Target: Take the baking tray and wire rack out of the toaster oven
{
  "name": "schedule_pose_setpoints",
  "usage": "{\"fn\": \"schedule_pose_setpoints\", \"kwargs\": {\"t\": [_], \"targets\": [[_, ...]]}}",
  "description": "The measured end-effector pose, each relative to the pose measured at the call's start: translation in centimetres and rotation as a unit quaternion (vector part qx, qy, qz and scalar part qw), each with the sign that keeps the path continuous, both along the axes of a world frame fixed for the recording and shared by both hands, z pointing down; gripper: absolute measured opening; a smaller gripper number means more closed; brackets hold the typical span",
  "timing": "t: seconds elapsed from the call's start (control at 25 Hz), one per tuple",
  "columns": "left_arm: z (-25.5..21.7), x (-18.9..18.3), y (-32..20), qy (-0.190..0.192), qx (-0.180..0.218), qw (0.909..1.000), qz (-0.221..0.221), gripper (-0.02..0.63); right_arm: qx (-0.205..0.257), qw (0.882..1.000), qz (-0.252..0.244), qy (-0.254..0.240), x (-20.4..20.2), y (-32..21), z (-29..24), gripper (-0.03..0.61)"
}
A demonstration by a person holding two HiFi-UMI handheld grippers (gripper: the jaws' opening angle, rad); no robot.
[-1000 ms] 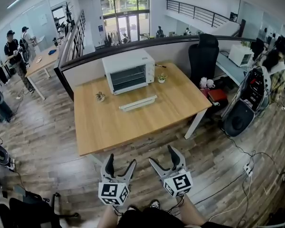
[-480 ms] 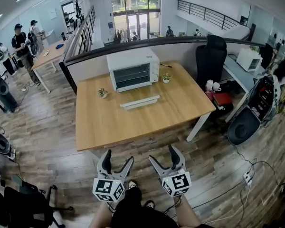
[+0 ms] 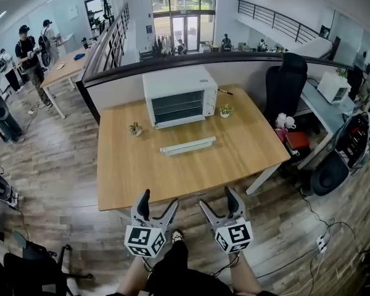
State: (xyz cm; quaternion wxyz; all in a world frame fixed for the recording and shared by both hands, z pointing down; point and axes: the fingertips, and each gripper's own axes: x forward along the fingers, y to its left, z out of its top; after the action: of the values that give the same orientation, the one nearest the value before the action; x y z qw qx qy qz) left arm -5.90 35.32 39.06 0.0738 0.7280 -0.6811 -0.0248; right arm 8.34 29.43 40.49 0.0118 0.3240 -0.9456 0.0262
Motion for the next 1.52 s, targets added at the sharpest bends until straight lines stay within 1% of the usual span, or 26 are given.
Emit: {"fn": "schedule_pose_setpoints", "kwargs": {"t": [0.08,0.2,0.36,0.56,0.72,0.96,1.04,1.16,1.24,1.4,1.52], "targets": [[-0.3,-1.7,-2.9,0.008,0.001,1.0,0.003,0.393,-0.001,1.0,0.004,-0.001,-1.5,-2.8,-0.5,0.375],[-0.5,-4.5,-7.1,0.032,0.002,0.9995,0.005,0.393,-0.014,1.0,-0.002,-0.001,-4.2,-6.2,-0.6,0.375],[0.1,-7.4,-12.7,0.057,-0.007,0.9981,0.024,0.393,-0.029,1.0,0.003,0.001,-7.3,-11.1,-0.2,0.375],[1.4,-10.3,-18.0,0.11,-0.018,0.9932,0.036,0.393,-0.063,0.998,0.016,-0.021,-10.1,-16.0,0.5,0.374],[3.2,-11.7,-21.6,0.176,-0.034,0.983,0.04,0.393,-0.12,0.991,0.014,-0.061,-11.6,-19.1,1.8,0.374],[5.5,-14.2,-26.7,0.262,-0.039,0.9639,0.025,0.392,-0.176,0.979,0.016,-0.1,-13.5,-24.8,3.9,0.374],[5.8,-14.8,-28.4,0.277,-0.036,0.9602,0.017,0.391,-0.187,0.977,0.014,-0.105,-13.9,-27.0,4.3,0.374],[6.5,-15.7,-31.8,0.278,-0.036,0.9598,0.0,0.391,-0.196,0.975,0.004,-0.105,-14.7,-30.7,4.9,0.374],[7.2,-15.8,-33.8,0.284,-0.042,0.9579,-0.009,0.391,-0.211,0.971,-0.003,-0.112,-15.0,-33.0,5.3,0.374],[8.8,-16.2,-37.3,0.315,-0.051,0.9475,-0.023,0.391,-0.241,0.964,-0.025,-0.113,-16.5,-36.9,6.5,0.374],[9.8,-16.8,-40.2,0.331,-0.05,0.9416,-0.04,0.391,-0.261,0.958,-0.036,-0.112,-17.4,-40.0,7.7,0.374]]}}
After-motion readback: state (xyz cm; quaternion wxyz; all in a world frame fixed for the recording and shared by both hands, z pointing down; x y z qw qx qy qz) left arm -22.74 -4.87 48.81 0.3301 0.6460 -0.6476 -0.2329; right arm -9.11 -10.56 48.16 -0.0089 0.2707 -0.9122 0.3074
